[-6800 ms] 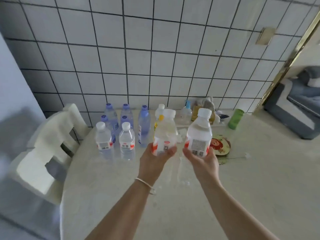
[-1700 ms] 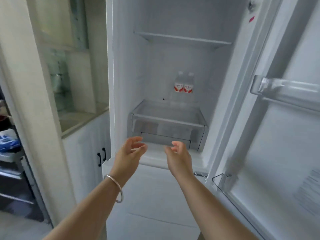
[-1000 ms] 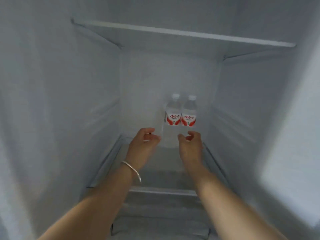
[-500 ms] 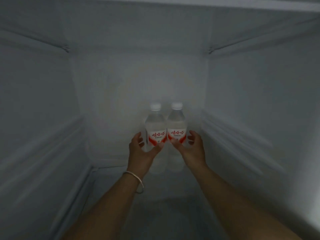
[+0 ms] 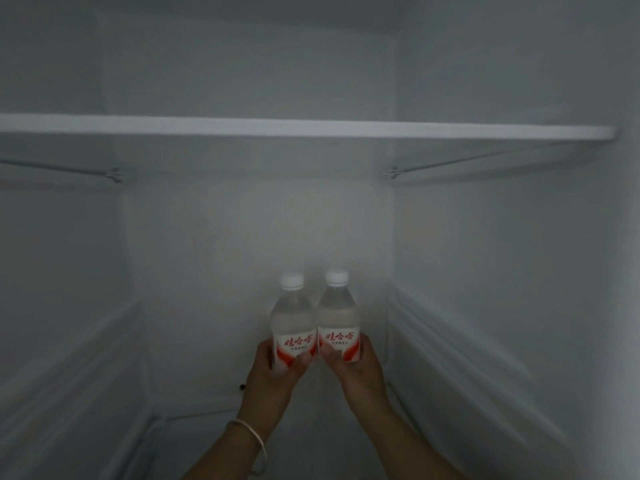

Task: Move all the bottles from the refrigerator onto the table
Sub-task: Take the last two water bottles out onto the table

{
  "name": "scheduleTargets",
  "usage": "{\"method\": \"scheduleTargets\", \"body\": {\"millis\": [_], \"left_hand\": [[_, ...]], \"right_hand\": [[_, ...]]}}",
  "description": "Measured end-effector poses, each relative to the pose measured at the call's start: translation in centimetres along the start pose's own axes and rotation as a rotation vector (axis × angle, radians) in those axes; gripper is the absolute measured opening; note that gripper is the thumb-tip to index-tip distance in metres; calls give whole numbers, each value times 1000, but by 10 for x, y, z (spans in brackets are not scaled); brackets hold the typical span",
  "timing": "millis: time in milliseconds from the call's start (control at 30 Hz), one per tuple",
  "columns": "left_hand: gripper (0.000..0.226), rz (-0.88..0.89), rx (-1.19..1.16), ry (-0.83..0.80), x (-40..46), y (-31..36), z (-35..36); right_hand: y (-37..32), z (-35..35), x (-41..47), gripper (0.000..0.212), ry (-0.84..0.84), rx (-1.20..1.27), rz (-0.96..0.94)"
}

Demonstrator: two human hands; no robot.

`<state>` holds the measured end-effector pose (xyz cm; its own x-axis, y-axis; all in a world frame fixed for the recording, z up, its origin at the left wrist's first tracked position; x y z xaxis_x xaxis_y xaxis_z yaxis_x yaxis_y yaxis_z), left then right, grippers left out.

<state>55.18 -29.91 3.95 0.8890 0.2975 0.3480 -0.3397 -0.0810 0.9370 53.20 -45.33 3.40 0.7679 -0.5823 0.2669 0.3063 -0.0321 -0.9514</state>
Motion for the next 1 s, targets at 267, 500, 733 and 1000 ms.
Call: {"method": "scheduleTargets", "body": {"millis": [267, 500, 733, 1000], "left_hand": [[62, 60, -151, 22, -48, 56, -29], [69, 58, -145, -17, -122, 98, -74], [40, -2, -214, -105, -234, 131, -142], [69, -97, -223, -276, -366, 161, -200]], "right_hand": [[-43, -17, -49, 34, 95, 115, -51], [-101, -55, -139, 40, 106, 81, -123], [-141, -111, -269, 33, 270, -38, -147], [-177, -191, -416, 34, 385, -169, -127]]}}
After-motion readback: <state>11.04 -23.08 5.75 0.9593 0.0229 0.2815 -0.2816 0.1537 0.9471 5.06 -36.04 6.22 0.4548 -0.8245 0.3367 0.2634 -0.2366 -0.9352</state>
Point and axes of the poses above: each hand's wrist, its own x-axis towards the middle knuckle, its own z-axis out of the palm, y = z × x, the point moved 5 cm from there along x, towards the middle knuckle, and after that the axes turned 15 degrees about y, right-handed, at the moved point
